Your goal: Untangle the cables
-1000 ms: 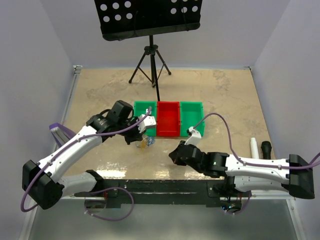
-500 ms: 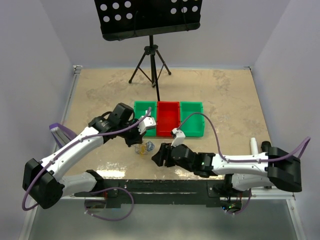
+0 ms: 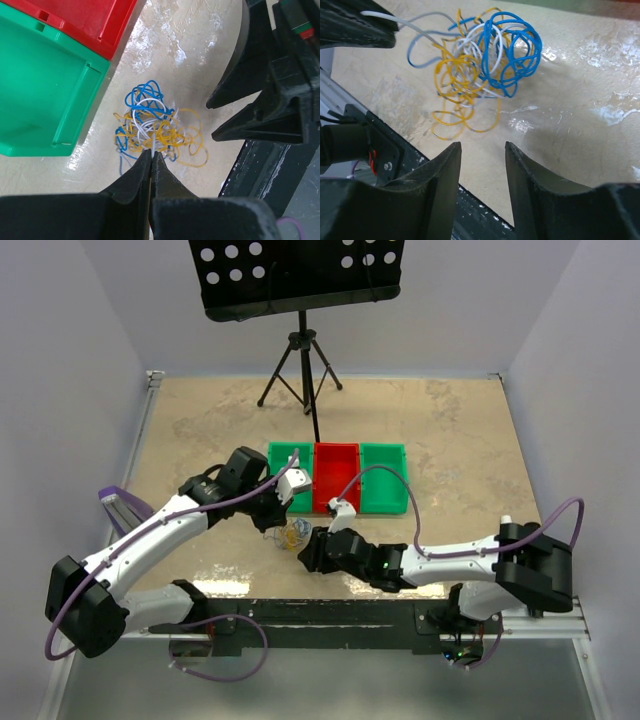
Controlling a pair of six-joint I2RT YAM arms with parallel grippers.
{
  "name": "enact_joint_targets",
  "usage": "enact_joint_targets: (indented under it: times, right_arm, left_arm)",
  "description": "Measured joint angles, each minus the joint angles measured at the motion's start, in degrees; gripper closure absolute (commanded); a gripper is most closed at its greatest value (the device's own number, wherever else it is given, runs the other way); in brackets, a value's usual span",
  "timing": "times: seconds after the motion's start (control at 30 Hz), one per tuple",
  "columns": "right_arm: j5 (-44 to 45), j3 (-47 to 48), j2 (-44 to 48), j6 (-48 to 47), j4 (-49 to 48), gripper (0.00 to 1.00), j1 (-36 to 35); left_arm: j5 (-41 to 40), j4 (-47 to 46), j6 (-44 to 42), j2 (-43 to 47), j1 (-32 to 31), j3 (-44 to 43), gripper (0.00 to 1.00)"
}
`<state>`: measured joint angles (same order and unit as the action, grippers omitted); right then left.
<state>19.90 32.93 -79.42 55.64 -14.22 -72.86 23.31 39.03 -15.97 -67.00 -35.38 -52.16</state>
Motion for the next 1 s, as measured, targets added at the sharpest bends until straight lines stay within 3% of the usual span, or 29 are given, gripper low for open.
enact_joint_targets:
  times: [0.8,1.0]
  right_arm:
    - [3.8,1.7,-5.0,1.6,-5.3,0.57,0.7]
    - [4.6,1.7,-6.6,2.2,-6.8,0.66,1.4]
  left_arm:
    - [0.7,-0.4,1.0,-0.7,0.0,0.0,1.00]
    - [1.1,-0.3,1.0,-0.9,0.0,0.0,1.00]
